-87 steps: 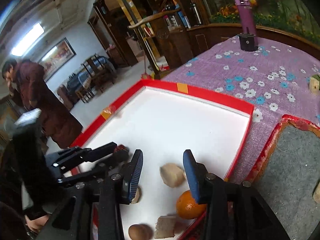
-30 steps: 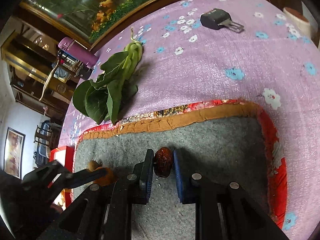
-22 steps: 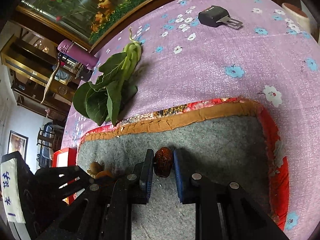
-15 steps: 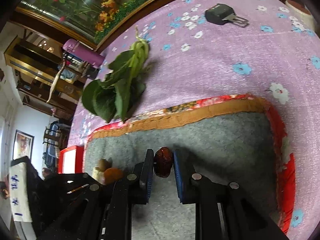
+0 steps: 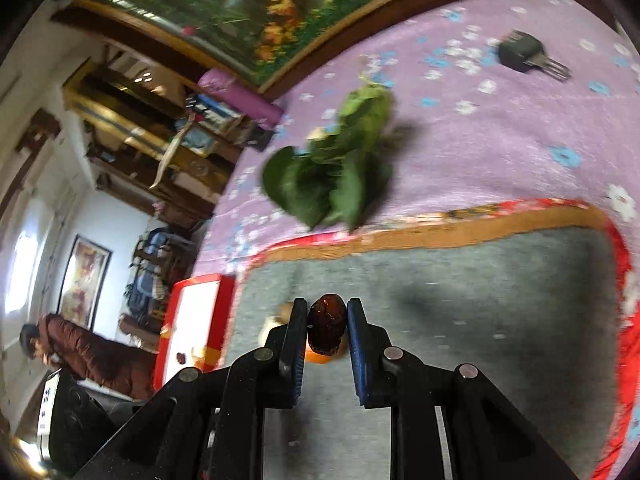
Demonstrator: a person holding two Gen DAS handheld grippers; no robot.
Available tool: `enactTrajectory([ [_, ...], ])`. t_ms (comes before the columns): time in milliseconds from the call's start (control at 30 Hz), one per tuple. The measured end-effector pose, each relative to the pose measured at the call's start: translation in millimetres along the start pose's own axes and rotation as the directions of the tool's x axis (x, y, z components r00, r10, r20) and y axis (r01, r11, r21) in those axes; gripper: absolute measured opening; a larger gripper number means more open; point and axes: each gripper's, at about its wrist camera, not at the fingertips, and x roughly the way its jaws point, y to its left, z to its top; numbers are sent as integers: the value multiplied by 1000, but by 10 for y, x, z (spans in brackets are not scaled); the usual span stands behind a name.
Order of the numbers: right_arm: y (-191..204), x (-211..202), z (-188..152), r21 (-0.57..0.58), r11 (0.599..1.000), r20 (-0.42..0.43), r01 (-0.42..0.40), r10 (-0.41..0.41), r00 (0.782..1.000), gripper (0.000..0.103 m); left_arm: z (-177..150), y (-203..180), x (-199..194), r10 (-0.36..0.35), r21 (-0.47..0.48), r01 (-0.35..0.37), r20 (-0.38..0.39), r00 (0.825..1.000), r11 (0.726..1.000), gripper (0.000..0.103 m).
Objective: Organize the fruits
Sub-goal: 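Carry the red date over the white tray and open the right gripper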
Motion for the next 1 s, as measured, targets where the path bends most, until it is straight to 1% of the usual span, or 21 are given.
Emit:
enactTrajectory([
  [100,192,97,-87,-41,999,-2,-29,29,1000,19,-228,280,-311,86,-94,-82,43,995,992,16],
  [200,417,248,-192,-69,995,-28,-77,75,997,19,-412,585,-491,163,-174,-153,45,986,973,16],
  [333,870,551,-378,-142,984,-82,-110,100,992,19,-622,971,-650,246,-262,-229,35,969,938,16],
  [367,1016,665,-434,-160,979,-105,-125,109,989,19,-684,1073,-692,270,-286,-251,30,962,925,16],
  [433,1251,859,-517,-184,971,-139,-151,126,982,19,-785,1198,-719,299,-313,-278,20,954,908,16],
  [533,1554,1111,-634,-223,959,-181,-177,138,974,19,-934,1390,-786,353,-345,-330,5,936,879,16],
  [567,1670,1201,-680,-238,954,-192,-183,138,972,19,-975,1454,-796,360,-358,-335,3,933,872,16],
  [633,1835,1344,-756,-257,947,-208,-191,139,968,19,-1051,1581,-810,359,-388,-331,-1,933,860,16],
  [733,1994,1536,-834,-270,942,-229,-200,139,963,19,-1202,1748,-864,383,-419,-354,-16,924,836,16],
  [833,2095,1709,-904,-281,939,-247,-197,128,961,19,-1299,1871,-880,382,-445,-352,-23,924,824,16],
  [1000,2176,1946,-983,-280,940,-275,-196,116,954,19,-1429,1989,-894,379,-465,-348,-30,925,814,16],
])
